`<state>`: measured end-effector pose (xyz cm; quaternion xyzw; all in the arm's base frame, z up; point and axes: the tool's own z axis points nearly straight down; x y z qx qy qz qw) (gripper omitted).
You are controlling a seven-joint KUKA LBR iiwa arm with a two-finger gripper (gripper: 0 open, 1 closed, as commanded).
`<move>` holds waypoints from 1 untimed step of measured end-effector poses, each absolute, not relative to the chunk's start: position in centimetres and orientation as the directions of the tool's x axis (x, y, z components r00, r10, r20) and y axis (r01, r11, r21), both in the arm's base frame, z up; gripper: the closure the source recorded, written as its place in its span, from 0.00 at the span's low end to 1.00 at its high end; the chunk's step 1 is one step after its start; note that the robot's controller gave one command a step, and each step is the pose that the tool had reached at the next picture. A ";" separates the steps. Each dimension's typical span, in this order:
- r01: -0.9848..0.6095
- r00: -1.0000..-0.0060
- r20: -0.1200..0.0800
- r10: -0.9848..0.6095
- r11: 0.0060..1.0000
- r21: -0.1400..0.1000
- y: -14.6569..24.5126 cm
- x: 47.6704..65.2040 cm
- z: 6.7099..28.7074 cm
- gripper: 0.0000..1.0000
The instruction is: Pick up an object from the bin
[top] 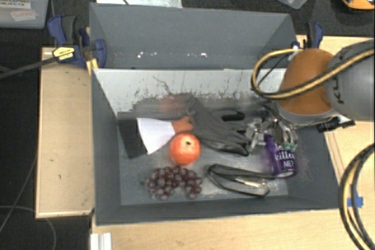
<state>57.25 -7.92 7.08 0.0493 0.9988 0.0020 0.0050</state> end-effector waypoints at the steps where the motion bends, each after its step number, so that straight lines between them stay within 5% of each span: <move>1: 0.098 -0.995 -0.010 0.098 0.995 0.004 -7.9 57.3 7.1 1.00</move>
Offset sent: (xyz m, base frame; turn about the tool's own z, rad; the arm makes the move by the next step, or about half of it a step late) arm -0.0006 -0.0076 -0.0008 0.0284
